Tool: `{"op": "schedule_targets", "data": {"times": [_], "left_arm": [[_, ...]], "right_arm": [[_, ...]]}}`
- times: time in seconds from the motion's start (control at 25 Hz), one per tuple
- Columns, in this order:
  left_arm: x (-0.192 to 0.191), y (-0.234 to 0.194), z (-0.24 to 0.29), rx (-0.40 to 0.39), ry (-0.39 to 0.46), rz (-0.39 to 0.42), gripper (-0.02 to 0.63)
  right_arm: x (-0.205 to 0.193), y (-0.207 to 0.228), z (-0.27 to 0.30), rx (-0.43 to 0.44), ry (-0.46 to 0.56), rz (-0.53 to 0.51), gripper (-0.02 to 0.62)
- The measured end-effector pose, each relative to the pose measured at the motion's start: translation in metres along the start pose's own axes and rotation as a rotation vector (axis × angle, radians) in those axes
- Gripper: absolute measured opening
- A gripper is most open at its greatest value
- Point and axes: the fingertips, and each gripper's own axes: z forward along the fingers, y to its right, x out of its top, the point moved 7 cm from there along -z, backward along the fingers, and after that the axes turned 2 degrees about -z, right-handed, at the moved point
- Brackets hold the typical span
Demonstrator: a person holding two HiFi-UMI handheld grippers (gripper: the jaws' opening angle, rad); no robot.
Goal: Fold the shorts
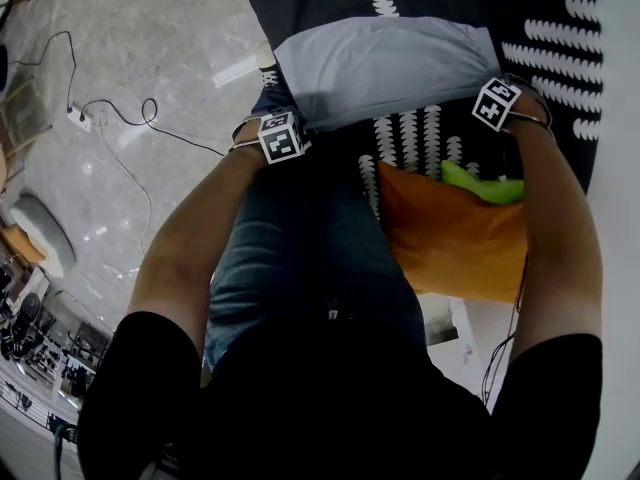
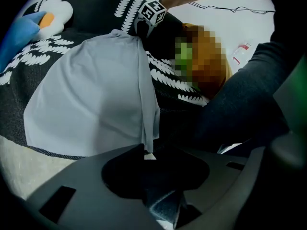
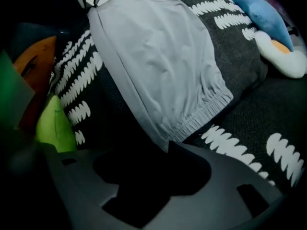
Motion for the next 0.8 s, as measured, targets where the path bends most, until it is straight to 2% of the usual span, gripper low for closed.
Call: {"op": "schedule_targets", "data": {"times": [0.24, 0.4, 0.52, 0.64, 0.8], "left_arm": [[0.0, 0.006, -0.047, -0.044, -0.018, -0.04, 0.167], [0.011, -0.001, -0.1, -0.013, 0.022, -0.055, 0.172], [0.027, -0.014, -0.157, 0.063, 0.035, -0.063, 0.172], [0.049, -0.011, -0.21, 0.067, 0.084, -0.081, 0.173], [0.08, -0.021, -0.282, 0.124, 0.129, -0.055, 0.173]], "right_arm": [[-0.013, -0.004, -0.052, 0.055, 0.036, 0.071, 0.249], [-0.036, -0.007, -0.093, 0.062, 0.046, 0.151, 0.251], [-0.053, 0.001, -0.133, 0.025, 0.114, 0.291, 0.252], [-0.07, 0.001, -0.184, 0.003, 0.237, 0.476, 0.252], [-0.095, -0.005, -0.246, -0.049, 0.371, 0.685, 0.252]]}}
